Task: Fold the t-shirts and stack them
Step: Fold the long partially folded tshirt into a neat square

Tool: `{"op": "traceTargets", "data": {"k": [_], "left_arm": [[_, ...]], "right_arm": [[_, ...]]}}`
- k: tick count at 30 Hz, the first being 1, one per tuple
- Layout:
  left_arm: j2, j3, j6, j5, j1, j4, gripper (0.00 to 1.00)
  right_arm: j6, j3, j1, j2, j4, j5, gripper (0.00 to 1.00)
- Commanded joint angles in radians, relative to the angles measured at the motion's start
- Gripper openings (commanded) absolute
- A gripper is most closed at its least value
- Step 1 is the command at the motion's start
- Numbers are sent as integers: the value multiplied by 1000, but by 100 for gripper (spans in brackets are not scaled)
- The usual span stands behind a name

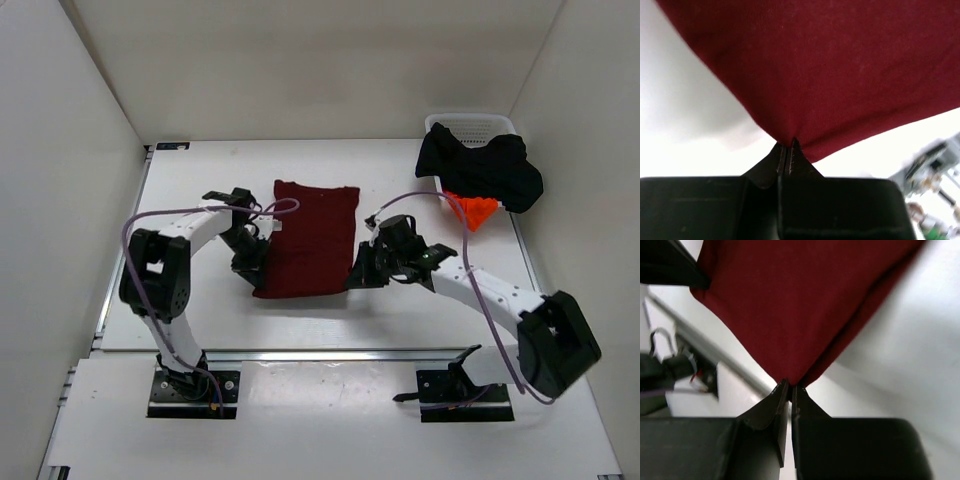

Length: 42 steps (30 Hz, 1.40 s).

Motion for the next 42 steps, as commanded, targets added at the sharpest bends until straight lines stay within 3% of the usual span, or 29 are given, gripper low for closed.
{"op": "traceTargets", "data": {"k": [1, 4, 8, 12, 17, 23, 29, 42], "left_arm": [[-156, -38, 119, 2, 21, -184, 0], [-248, -92, 162, 23, 38, -262, 0], [-424, -85, 175, 46, -42, -275, 0], [-478, -91, 176, 86, -28, -273, 0], [-380, 49, 170, 161, 94, -298, 0], [-178, 303, 135, 145, 110, -256, 0], [-17, 455, 106, 123, 144, -236, 0], [281, 719, 43, 65, 159, -189, 0]], "right_arm": [[44, -32, 46, -101, -125, 28, 0], [78, -40, 105, -182, -174, 47, 0], [85, -19, 113, -271, -255, 62, 0], [81, 38, 66, -306, -292, 39, 0], [14, 168, -9, -237, -275, -34, 0], [-73, 297, -144, 18, -185, -163, 0], [-141, 518, -210, 250, -159, -186, 0], [-173, 779, -298, 592, -171, -246, 0]]}}
